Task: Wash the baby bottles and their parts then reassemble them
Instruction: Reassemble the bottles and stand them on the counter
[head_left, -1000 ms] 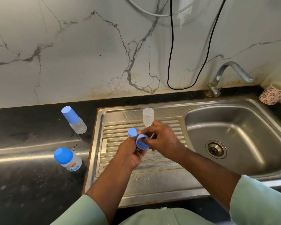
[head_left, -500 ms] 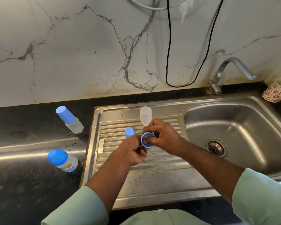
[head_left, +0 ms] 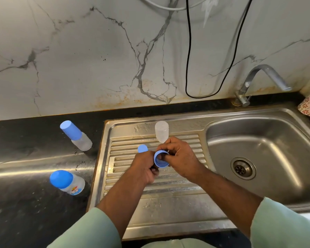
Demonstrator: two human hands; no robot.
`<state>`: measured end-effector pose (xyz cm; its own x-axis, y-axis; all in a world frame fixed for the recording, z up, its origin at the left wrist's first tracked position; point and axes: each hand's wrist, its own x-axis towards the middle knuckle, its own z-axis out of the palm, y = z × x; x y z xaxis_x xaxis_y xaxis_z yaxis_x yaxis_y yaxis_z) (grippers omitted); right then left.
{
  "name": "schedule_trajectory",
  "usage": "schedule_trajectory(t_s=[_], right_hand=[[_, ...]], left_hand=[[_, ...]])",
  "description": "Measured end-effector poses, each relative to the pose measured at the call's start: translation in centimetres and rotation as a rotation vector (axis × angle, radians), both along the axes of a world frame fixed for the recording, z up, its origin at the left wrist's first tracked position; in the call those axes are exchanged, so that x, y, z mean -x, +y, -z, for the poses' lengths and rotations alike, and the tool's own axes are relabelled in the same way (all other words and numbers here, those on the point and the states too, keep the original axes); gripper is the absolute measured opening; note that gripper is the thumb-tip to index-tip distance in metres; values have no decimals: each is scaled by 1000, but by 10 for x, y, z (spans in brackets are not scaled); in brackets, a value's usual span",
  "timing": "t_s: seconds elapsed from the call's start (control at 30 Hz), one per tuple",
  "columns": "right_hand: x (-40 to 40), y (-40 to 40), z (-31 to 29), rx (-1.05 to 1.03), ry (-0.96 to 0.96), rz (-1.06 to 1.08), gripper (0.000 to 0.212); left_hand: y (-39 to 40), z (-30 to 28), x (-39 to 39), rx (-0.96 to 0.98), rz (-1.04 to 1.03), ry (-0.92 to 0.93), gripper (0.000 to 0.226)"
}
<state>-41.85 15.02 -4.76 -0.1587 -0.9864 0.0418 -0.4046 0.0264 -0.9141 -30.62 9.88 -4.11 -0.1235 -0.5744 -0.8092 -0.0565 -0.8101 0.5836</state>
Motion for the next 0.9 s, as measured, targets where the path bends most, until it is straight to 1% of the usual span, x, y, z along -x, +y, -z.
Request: schedule_trajectory(t_s=[0.1,0.2,0.27,0.37,0.43,0.5,0.57,0.63,0.67,0.73,0.77,0.83,0.87,0.9], right_hand=[[1,-1,-5,-26,-19,-59,14],[2,-1,-10,-13,-2,-35,14],[1,-3,-13,9,42,-7,15],[-1,-7,-20,14,149,-2,16],[-3,-9,-21,27,187,25,17],[-4,-9,-20,42,226,78,15],[-4,-9,-17,43,247,125,13],[-6,-9,-15,26,230,141,13],[-7,-9,-14,2,179,138,14],[-8,-8,-15,-111,-10,116,14],[-6,-7,-18,-180,-169,92,14],[2,-3,-22,-292,-575,6,24],[9,-1,-23,-316,-723,-32,28],[14,0,-22,-325,-792,-63,29]], left_hand=[[-6,-1,-6,-58,56,47,27],[-7,-4,-9,-25,96,100,24],[-7,-7,-10,16,98,127,21],[-6,-13,-15,38,52,176,20],[-3,-17,-18,57,12,207,27],[0,-21,-20,104,-9,198,33],[5,-23,-22,173,-27,200,33],[12,-25,-21,244,-52,224,32],[15,-26,-22,281,-62,228,34],[18,-27,-22,377,-66,201,36],[18,-27,-23,431,-61,169,32],[16,-25,-28,509,-52,107,18],[15,-25,-30,528,-39,87,15],[14,-24,-32,539,-19,70,15]])
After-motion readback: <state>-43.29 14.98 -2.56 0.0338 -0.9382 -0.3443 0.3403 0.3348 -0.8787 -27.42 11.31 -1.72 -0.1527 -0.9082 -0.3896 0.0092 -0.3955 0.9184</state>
